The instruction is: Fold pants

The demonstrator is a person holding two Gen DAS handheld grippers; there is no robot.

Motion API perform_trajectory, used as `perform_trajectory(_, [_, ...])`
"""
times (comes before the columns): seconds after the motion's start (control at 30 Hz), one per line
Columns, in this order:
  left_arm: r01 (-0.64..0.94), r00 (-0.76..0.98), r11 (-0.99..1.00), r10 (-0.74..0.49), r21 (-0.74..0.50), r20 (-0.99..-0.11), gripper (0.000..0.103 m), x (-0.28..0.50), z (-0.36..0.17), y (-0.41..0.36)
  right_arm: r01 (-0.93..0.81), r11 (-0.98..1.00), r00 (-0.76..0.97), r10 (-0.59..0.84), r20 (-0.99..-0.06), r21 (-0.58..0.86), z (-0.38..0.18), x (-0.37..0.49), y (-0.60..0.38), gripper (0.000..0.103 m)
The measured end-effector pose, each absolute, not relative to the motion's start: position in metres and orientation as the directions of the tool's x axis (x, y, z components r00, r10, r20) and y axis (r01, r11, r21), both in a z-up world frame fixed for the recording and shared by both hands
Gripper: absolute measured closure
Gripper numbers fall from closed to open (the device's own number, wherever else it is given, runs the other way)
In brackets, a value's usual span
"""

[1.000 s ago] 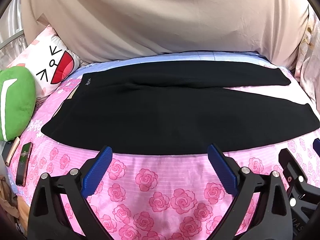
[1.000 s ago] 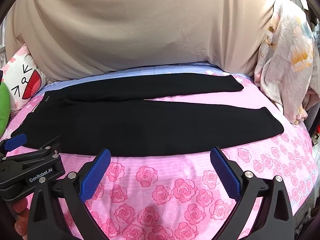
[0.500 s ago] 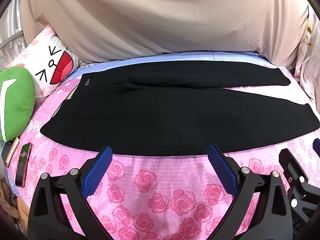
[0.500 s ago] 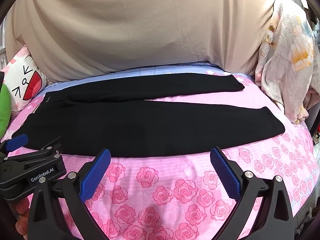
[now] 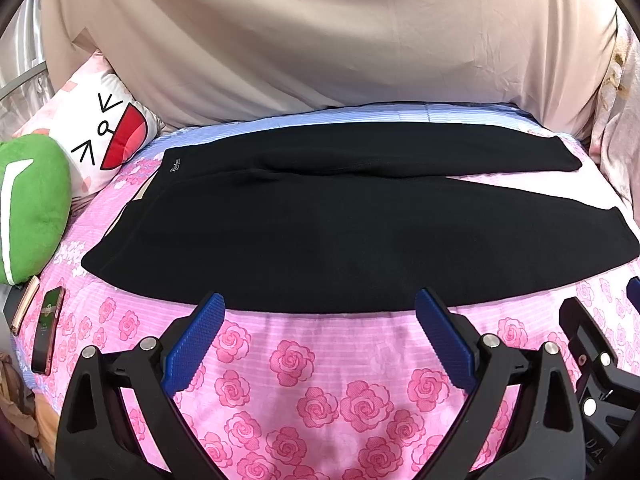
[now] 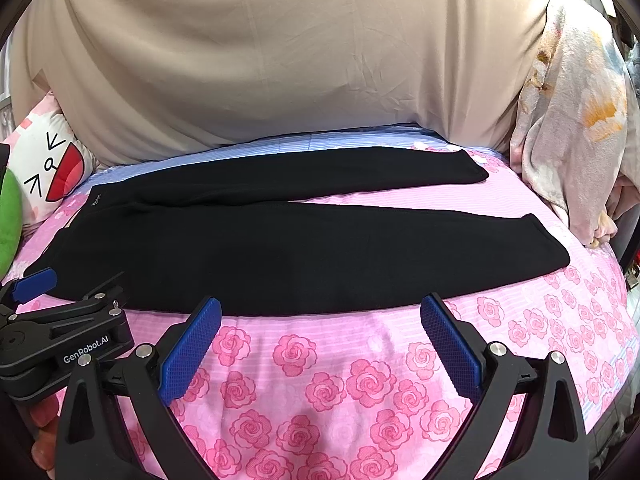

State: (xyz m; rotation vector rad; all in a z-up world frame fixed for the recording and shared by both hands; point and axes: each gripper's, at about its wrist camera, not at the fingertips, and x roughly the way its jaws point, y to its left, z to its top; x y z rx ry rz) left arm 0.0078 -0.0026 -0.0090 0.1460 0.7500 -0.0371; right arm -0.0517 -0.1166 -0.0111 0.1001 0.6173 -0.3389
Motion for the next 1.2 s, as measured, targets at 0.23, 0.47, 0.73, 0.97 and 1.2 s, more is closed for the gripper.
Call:
perform_trajectory(0.23, [0.085, 0.731, 0.989, 0.021, 0.121, -0.682, 0.009, 0.0071, -0.0091, -0.0036, 0.339, 0.941, 0.764, -0.278, -0.583, -0.004, -0.0095, -0.0516, -0.1189, 0.005])
perform_trajectory(0.47, [0.087, 0.730, 0.988, 0.022, 0.125, -0.683, 0.007, 0.0072, -0.0092, -0.0042, 0.338, 0.941, 0.764, -0.276, -0.583, -0.002, -0.0094, -0.0516, -0.1191, 0.005])
perform_trajectory(0.73, [0.085, 0.728, 0.989, 0.023, 0.124, -0.685, 0.006, 0.0096, -0.0092, -0.0035, 0.340, 0.940, 0.763, -0.272, -0.587, 0.006, -0.0111, -0.0504, -0.1204, 0.005])
perform_trajectory(0.97, [0.087, 0.728, 0.987, 0.029, 0.135, -0.685, 0.005, 0.0110, -0.0101, -0.0048, 0.338, 0.941, 0.762, -0.271, -0.588, 0.004, -0.0128, -0.0497, -0.1194, 0.005])
perform_trajectory(1.2, [0.089, 0.724, 0.987, 0.029, 0.135, -0.689, 0.005, 0.0141, -0.0108, -0.0051, 0.339, 0.941, 0.760, -0.271, -0.591, 0.005, -0.0137, -0.0471, -0.1198, 0.005])
